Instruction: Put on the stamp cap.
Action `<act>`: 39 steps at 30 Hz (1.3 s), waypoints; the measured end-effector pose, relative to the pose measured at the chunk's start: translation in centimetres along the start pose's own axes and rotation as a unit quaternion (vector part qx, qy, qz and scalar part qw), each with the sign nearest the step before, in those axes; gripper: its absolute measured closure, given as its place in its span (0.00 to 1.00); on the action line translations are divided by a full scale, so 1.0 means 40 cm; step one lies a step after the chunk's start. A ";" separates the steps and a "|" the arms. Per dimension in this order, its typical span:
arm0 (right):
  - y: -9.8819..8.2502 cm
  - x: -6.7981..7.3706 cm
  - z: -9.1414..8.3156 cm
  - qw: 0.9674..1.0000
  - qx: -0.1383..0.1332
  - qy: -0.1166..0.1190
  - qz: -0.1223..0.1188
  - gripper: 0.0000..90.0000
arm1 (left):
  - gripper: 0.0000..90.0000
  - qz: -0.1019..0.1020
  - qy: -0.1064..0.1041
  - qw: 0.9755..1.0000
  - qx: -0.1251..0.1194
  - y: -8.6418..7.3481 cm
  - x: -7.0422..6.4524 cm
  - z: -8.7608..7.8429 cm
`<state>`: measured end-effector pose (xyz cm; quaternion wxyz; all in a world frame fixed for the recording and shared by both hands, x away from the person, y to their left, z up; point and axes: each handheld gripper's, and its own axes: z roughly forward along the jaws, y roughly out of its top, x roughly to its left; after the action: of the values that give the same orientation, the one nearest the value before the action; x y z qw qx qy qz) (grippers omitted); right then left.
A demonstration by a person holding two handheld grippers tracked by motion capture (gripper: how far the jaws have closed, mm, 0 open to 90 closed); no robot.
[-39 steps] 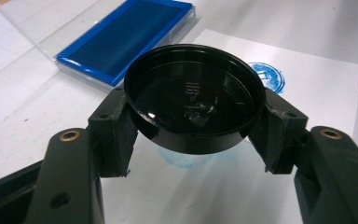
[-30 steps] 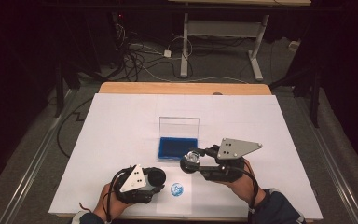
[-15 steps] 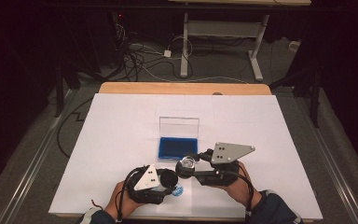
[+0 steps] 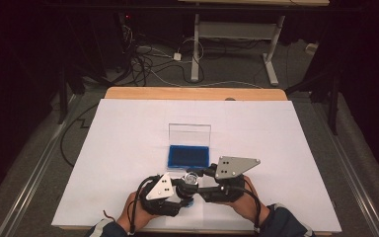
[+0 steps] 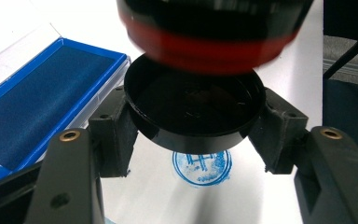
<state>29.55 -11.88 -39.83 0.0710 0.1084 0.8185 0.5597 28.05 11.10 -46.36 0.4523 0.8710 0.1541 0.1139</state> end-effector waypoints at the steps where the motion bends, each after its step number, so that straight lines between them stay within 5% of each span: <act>1: -0.001 0.000 0.002 1.000 -0.001 0.003 0.002 0.63 | 0.41 -0.002 0.000 1.000 -0.002 0.000 0.000 -0.001; 10: -0.009 0.001 0.015 1.000 0.004 0.001 0.002 0.63 | 0.41 -0.013 -0.009 1.000 -0.015 0.001 0.003 -0.008; 39: -0.019 0.010 0.033 0.999 0.023 -0.003 -0.022 0.63 | 0.41 -0.015 -0.009 1.000 -0.004 0.000 0.003 -0.001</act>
<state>29.39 -10.85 -41.03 0.0835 0.0935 0.8331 0.5388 28.12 11.19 -46.33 0.4585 0.8680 0.1627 0.0994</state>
